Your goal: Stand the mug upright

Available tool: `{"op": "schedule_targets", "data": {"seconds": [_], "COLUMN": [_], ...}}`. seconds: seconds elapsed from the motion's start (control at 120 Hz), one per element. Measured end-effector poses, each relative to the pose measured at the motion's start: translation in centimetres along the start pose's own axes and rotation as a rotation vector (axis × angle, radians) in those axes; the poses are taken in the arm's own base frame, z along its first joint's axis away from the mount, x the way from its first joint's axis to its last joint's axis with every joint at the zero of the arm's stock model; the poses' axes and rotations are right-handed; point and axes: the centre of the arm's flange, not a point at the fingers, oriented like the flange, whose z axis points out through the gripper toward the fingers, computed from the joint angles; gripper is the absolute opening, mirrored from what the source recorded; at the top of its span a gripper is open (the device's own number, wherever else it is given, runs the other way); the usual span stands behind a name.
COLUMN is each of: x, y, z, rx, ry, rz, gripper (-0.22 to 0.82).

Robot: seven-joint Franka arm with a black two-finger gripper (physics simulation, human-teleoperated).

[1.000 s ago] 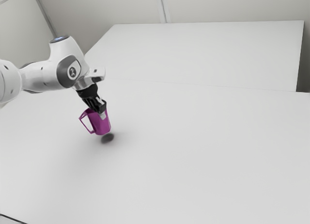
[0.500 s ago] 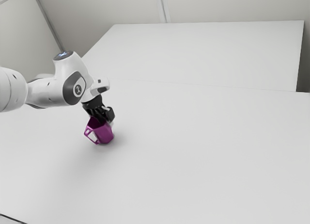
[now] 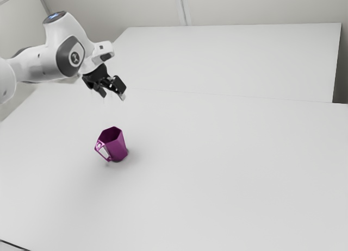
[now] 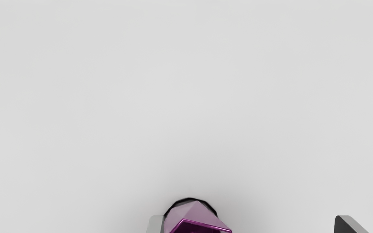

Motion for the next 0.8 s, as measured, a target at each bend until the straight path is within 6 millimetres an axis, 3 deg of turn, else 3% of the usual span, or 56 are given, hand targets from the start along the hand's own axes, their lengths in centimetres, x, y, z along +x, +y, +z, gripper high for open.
{"op": "schedule_targets", "data": {"seconds": [0.208, 0.333, 0.483, 0.8], "x": [4.7, 5.4, 4.8, 4.0], "y": [0.1, 1.3, 2.1, 2.1], "z": [-7.5, -10.3, -11.8, -11.8], "rx": [-0.015, -0.023, -0.034, -0.045], "ry": [-0.017, -0.056, -0.108, -0.164], "rz": [0.008, 0.027, 0.035, 0.027], "gripper": [0.59, 0.6, 0.6, 0.6]}}
